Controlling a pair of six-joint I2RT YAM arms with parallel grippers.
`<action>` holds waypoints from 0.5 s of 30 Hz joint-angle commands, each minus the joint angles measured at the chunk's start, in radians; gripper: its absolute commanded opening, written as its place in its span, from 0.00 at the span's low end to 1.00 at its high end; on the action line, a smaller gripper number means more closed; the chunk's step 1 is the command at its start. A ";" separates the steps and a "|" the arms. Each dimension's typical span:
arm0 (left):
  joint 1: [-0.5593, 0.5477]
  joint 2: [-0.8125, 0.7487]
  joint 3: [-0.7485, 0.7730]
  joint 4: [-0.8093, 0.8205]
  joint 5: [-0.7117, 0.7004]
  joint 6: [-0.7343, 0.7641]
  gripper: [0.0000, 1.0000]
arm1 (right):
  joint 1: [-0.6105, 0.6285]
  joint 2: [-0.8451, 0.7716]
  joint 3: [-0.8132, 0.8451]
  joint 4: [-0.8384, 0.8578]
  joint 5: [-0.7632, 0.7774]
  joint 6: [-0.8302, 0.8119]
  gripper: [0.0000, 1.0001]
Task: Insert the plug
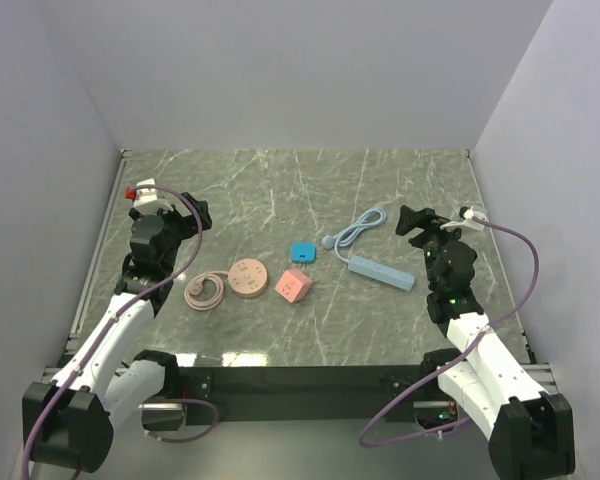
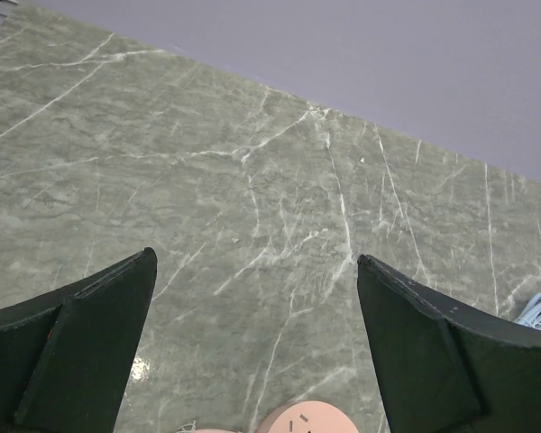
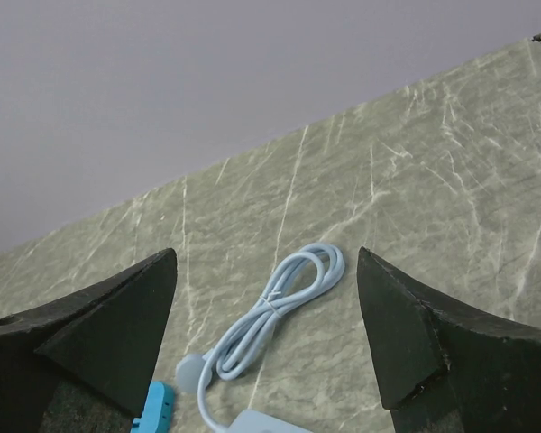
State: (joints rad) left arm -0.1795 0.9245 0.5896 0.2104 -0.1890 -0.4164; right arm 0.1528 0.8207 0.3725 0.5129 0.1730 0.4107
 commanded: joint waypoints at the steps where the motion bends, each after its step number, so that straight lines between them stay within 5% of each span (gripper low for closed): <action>1: -0.003 -0.023 0.030 0.007 -0.009 -0.005 0.99 | -0.001 -0.012 0.036 0.007 0.002 -0.010 0.87; 15: -0.087 0.005 0.026 0.012 -0.093 0.025 0.99 | 0.201 0.170 0.166 -0.080 0.005 -0.096 0.85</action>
State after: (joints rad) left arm -0.2394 0.9398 0.5896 0.1967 -0.2455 -0.4080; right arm 0.3138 0.9314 0.4721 0.4549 0.2119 0.3454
